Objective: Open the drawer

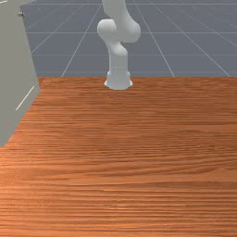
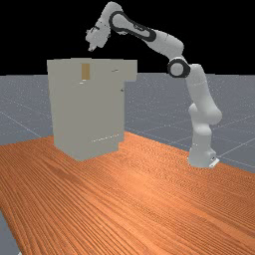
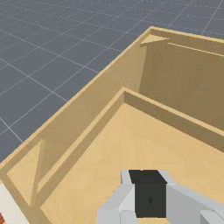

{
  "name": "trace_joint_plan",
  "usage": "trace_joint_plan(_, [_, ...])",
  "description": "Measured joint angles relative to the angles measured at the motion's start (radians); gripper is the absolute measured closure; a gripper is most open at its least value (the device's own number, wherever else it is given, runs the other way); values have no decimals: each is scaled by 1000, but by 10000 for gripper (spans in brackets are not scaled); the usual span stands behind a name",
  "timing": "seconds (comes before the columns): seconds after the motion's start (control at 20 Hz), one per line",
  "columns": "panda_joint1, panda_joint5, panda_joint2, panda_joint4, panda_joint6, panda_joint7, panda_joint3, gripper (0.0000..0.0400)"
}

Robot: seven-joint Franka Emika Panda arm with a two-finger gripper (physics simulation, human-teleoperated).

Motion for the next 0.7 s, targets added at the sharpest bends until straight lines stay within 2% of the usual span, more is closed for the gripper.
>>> trace_joint_plan(0.15, [-28, 15, 67, -21, 22, 5, -2, 400])
trace_joint_plan(0.3, [-35, 36, 103, -118, 47, 4, 5, 400])
trace_joint_plan(0.4, [-29, 55, 65, -171, 57, -8, 11, 400])
trace_joint_plan(0.5, [-3, 70, -29, -283, 33, -54, 33, 400])
trace_joint_plan(0.7, [-31, 77, -38, -295, 38, -106, 58, 400])
